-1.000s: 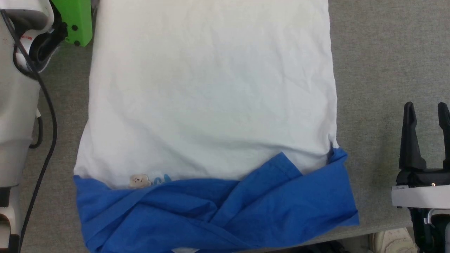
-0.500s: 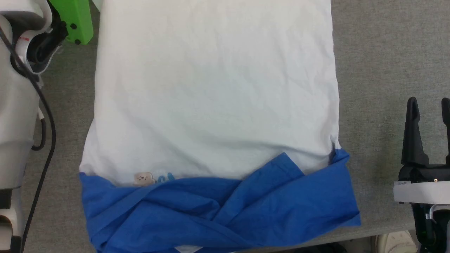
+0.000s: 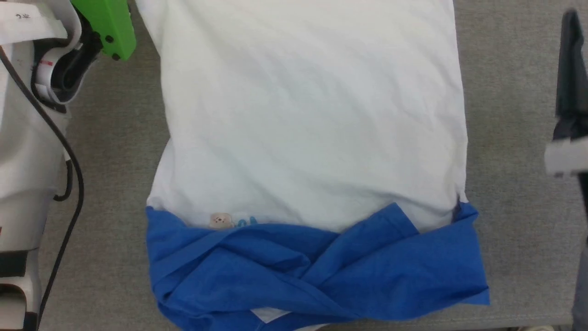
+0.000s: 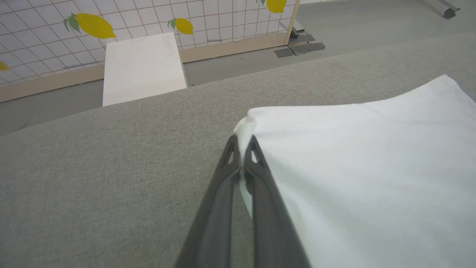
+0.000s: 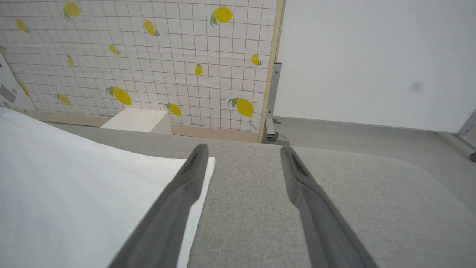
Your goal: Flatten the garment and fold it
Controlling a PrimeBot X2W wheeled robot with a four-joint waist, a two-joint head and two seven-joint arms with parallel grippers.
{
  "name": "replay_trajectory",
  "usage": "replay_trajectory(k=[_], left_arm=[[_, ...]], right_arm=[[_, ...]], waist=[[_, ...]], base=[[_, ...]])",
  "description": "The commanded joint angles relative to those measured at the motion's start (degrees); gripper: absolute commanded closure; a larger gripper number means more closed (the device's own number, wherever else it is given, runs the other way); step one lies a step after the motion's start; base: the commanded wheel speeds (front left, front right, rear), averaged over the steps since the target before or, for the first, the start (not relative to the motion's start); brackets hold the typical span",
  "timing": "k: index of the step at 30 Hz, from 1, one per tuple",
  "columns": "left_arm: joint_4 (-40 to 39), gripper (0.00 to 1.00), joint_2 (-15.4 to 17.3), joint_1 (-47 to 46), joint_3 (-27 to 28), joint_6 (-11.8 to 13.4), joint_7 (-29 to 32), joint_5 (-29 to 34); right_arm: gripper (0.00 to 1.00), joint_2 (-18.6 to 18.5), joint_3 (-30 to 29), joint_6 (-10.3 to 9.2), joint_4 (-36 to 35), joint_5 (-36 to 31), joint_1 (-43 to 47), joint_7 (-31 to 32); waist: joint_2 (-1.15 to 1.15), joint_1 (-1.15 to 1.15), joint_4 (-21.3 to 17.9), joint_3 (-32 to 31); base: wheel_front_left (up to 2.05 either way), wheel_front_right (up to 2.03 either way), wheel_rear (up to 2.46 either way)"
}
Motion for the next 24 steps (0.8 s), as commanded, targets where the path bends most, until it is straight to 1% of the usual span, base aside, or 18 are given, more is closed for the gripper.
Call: replay_trajectory(k=[1,3,4,8,10,12,14,17,18,24], left_arm=[[-0.08,1.00,-0.19,0.32,-0.21,-0.32,-0.58,-0.32],[-0.13,1.00,-0.49,-0.04,-0.56,-0.36,-0.93,-0.32],[-0.18,1.00,-0.70,-0.31,-0.78,-0.39,-1.08,-0.30],[-0.23,1.00,-1.58,-1.22,-1.70,-0.47,-1.63,-0.31],[-0.07,1.00,-2.02,-1.69,-2.22,-0.52,-1.89,-0.36],[0.10,1.00,-2.43,-2.21,-2.73,-0.57,-2.16,-0.45],[0.39,1.00,-2.91,-2.98,-3.52,-0.64,-2.47,-0.60],[0.79,1.00,-3.22,-3.73,-4.42,-0.70,-2.71,-0.77],[1.20,1.00,-3.49,-4.30,-5.24,-0.75,-2.99,-1.01],[1.99,1.00,-3.94,-5.50,-6.93,-0.82,-3.59,-1.49]], right_arm=[[0.00,-1.61,0.78,-0.08,1.35,0.97,-3.60,3.40],[0.00,-3.33,1.32,-0.08,4.18,2.18,-8.81,9.06],[0.00,-5.27,2.68,-0.08,5.72,1.87,-11.43,12.06],[0.00,-7.01,4.78,-0.08,13.29,3.25,-20.20,22.09],[0.00,-7.14,5.19,-0.08,17.59,3.40,-23.83,26.29],[0.00,-8.09,6.79,-0.08,20.67,2.28,-26.96,28.87],[0.00,-7.48,7.50,-0.08,24.73,1.20,-30.72,31.80],[0.00,-6.84,8.38,-0.08,28.49,-0.44,-33.80,34.17],[0.00,-5.39,7.61,-0.08,31.56,-1.14,-35.95,36.11],[0.00,-3.44,4.61,-0.08,36.50,-4.24,-39.32,37.40]], waist=[[0.00,0.00,1.46,-0.18],[0.00,0.00,2.13,0.32],[0.00,0.00,2.48,0.72],[0.00,0.00,3.39,2.27],[0.00,0.00,3.81,2.93],[0.00,0.00,4.27,3.64],[0.00,0.00,5.07,4.59],[0.00,0.00,5.81,5.36],[0.00,0.00,6.50,5.83],[0.00,0.00,7.86,6.62]], base=[[0.00,0.00,0.00],[0.00,0.00,0.00],[0.00,0.00,0.00],[0.00,0.00,0.00],[0.00,0.00,0.00],[0.00,0.00,0.00],[0.00,0.00,0.00],[0.00,0.00,0.00],[0.00,0.00,0.00],[0.00,0.00,0.00]])
